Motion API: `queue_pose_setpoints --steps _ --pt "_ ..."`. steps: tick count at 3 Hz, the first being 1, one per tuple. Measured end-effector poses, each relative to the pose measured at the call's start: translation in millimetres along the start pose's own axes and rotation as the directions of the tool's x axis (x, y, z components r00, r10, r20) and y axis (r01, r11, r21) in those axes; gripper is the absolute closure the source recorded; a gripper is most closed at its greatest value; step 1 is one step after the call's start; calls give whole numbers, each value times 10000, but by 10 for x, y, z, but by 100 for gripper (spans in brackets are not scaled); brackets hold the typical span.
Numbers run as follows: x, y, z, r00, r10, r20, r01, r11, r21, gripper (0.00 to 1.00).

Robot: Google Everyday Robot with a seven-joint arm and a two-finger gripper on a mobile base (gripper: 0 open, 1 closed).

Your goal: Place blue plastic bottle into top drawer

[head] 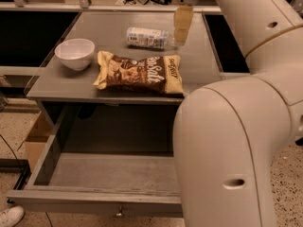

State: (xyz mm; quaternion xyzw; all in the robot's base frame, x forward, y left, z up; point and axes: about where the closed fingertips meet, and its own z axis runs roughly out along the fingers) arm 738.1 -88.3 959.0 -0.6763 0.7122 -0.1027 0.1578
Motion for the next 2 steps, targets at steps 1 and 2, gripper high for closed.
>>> queue_pose_setpoints --steps 1,2 --pt "-44 -65 59 10000 -36 70 35 9998 181 0" --pt "-318 -322 290 9989 -408 248 395 9979 508 0"
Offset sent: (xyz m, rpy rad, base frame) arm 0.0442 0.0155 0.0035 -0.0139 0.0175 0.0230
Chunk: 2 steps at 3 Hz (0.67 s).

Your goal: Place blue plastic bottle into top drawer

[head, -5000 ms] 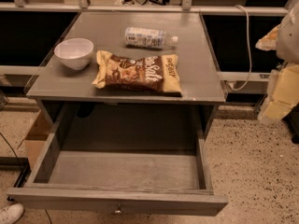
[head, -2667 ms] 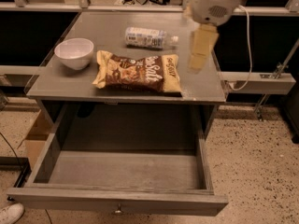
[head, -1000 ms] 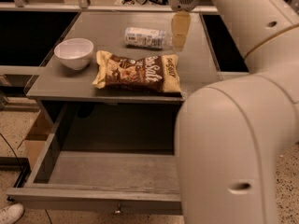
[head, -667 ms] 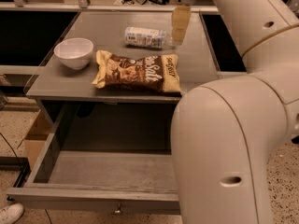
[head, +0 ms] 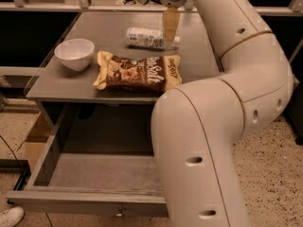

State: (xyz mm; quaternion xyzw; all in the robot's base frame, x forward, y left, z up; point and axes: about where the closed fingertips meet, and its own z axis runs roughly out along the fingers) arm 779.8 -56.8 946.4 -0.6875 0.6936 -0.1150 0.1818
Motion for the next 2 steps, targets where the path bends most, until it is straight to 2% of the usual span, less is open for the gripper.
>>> queue_pose_setpoints --steps 2 --pt "-26 -47 47 10000 -11 69 10 9999 154 0"
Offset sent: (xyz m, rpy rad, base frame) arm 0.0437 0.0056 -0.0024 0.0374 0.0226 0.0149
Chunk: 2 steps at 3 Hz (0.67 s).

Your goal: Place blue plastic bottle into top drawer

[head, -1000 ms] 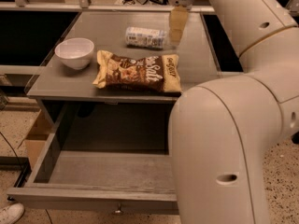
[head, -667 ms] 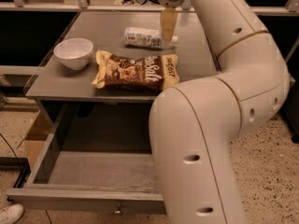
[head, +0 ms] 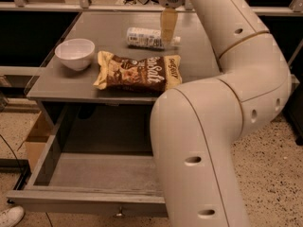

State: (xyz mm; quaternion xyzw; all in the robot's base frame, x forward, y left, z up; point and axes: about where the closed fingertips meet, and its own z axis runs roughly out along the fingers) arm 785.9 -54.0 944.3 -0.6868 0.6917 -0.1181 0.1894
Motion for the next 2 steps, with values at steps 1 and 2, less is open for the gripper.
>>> queue_pose_setpoints --steps 1,2 --pt "-96 -42 163 9998 -112 149 113 9999 -55 0" --pt "-364 -70 495 9968 -536 588 550 9982 -222 0"
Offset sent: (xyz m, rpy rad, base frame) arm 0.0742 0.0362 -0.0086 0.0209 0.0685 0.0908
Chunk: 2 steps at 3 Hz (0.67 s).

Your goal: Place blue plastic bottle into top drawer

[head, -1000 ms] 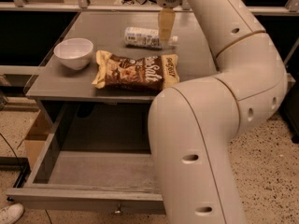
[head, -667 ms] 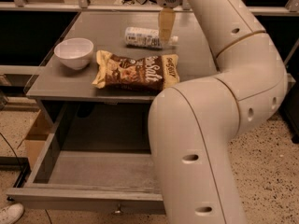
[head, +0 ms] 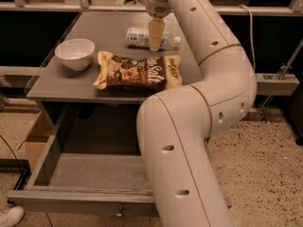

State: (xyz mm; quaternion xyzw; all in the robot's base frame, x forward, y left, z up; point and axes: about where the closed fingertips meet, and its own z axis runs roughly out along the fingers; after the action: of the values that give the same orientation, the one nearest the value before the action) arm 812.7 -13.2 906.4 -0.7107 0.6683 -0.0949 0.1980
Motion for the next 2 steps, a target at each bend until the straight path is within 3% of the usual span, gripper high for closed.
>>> queue_pose_setpoints --steps 1,2 --pt "-24 -39 45 10000 -11 61 10 9999 124 0" --pt "137 -24 218 9996 271 -83 -271 9996 15 0"
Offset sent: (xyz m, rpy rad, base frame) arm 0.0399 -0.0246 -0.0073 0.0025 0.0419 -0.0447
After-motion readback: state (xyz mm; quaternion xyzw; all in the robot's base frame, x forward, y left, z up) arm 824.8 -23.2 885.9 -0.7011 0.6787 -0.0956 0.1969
